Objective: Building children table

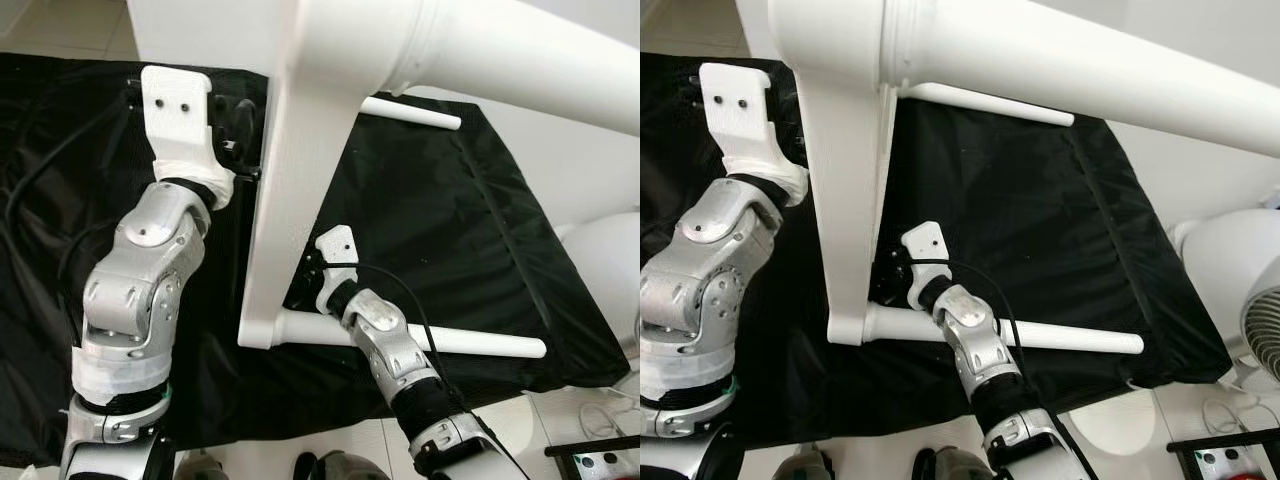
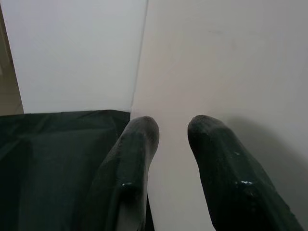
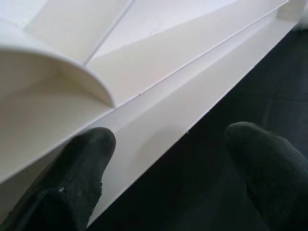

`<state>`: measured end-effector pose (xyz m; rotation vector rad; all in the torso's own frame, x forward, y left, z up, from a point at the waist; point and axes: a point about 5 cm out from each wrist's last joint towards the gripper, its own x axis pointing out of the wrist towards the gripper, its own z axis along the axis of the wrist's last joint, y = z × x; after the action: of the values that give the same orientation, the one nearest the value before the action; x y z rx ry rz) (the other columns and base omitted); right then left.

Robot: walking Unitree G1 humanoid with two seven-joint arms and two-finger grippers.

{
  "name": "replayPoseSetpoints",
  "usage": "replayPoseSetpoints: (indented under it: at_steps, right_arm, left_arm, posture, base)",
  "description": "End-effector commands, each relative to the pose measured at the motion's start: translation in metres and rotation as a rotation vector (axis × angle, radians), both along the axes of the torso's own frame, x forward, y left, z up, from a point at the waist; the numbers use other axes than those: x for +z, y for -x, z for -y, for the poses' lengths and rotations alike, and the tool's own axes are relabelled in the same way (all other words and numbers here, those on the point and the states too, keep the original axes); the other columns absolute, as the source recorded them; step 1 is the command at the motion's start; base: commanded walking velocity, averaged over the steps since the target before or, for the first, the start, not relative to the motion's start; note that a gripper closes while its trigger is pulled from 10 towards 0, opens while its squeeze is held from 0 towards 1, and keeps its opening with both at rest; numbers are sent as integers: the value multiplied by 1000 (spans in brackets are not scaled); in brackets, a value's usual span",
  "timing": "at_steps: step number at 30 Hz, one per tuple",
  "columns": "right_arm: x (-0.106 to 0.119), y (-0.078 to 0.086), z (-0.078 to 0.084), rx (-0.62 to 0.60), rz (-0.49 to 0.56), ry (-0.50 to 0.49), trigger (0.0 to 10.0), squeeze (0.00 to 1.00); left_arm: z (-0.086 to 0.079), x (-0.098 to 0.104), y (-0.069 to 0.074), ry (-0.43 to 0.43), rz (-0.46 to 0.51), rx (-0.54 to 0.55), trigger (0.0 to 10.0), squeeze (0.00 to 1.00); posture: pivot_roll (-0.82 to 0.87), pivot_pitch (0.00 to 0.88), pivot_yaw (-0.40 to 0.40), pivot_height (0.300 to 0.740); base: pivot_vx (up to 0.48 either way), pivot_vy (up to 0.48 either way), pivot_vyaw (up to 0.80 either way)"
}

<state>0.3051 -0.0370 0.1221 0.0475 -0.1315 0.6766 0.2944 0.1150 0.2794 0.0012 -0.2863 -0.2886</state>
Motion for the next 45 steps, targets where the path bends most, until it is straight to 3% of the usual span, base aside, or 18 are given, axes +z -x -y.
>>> replayPoseSetpoints:
  at_steps: [1,4,6,8,10,24,26,30,33,39,41,45]
  right_arm:
    - [-20,5,17,-69,-62,21,10000,0]
    - [-20,5,24,-105,-59,7,10000,0]
    - [-19,4,57,-316,-12,-30,10000,0]
    - [-17,7,75,-438,15,-63,10000,0]
    - [-16,9,82,-485,19,-83,10000,0]
    - [-12,35,91,-490,55,-130,10000,0]
    - [-6,40,94,-495,74,-175,10000,0]
    - [2,43,94,-475,78,-216,10000,0]
    - [3,44,94,-470,76,-216,10000,0]
    - [4,45,96,-459,71,-211,10000,0]
    - [4,49,100,-438,67,-196,10000,0]
    - [5,56,105,-409,61,-177,10000,0]
  left_arm:
    - [16,-7,0,-39,-23,-68,10000,0]
    - [17,-9,0,-46,-28,-64,10000,0]
    - [19,-16,-3,-14,-61,-37,10000,0]
    - [19,-23,-5,20,-94,-9,10000,0]
    - [18,-28,-7,42,-117,13,10000,0]
    - [-2,-58,-14,221,-223,184,10000,0]
    - [-8,-56,-15,323,-198,241,10000,0]
    - [-14,-49,-15,400,-130,253,10000,0]
    - [-17,-45,-13,403,-74,252,10000,0]
    - [-13,-44,-2,323,18,81,10000,0]
    - [-14,-49,9,245,55,-67,10000,0]
    - [-21,-55,19,143,89,-195,10000,0]
  posture:
    - [99,89,-132,740]
    - [97,85,-123,740]
    - [99,83,-116,740]
    - [100,80,-109,740]
    - [100,80,-109,740]
    - [95,71,-90,740]
    - [95,71,-92,740]
    - [95,69,-92,740]
    - [94,68,-92,740]
    - [95,72,-95,740]
    - [99,77,-98,740]
    - [101,80,-103,740]
  base:
    - [0,0,0]
    - [0,0,0]
    - [0,0,0]
    - [0,0,0]
    - [0,0,0]
    - [0,0,0]
    - [0,0,0]
    - [0,0,0]
    - [0,0,0]
    - [0,0,0]
    - [0,0,0]
    - [0,0,0]
